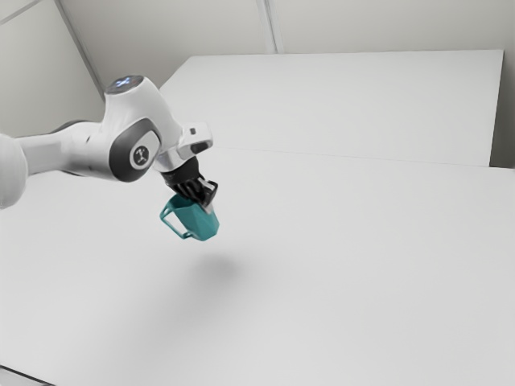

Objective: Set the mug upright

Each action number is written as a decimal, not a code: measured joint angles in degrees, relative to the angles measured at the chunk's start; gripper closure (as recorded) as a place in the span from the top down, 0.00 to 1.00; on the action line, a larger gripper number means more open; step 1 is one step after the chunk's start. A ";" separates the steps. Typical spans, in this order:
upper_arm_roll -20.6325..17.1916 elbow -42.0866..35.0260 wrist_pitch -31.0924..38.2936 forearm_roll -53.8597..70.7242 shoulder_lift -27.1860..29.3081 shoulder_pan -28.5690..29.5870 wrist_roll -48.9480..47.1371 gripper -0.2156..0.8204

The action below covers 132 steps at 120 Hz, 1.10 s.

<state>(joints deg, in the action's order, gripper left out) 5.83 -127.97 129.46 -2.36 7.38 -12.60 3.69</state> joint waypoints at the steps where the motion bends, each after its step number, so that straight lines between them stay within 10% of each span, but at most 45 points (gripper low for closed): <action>1: 0.05 0.15 -0.08 0.26 -0.24 -0.05 -0.29 0.03; 132: 0.97 2.72 1.24 5.87 -11.65 -1.75 -19.10 0.03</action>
<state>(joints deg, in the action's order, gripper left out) 6.79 -125.25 130.70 3.51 -4.26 -14.35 -15.42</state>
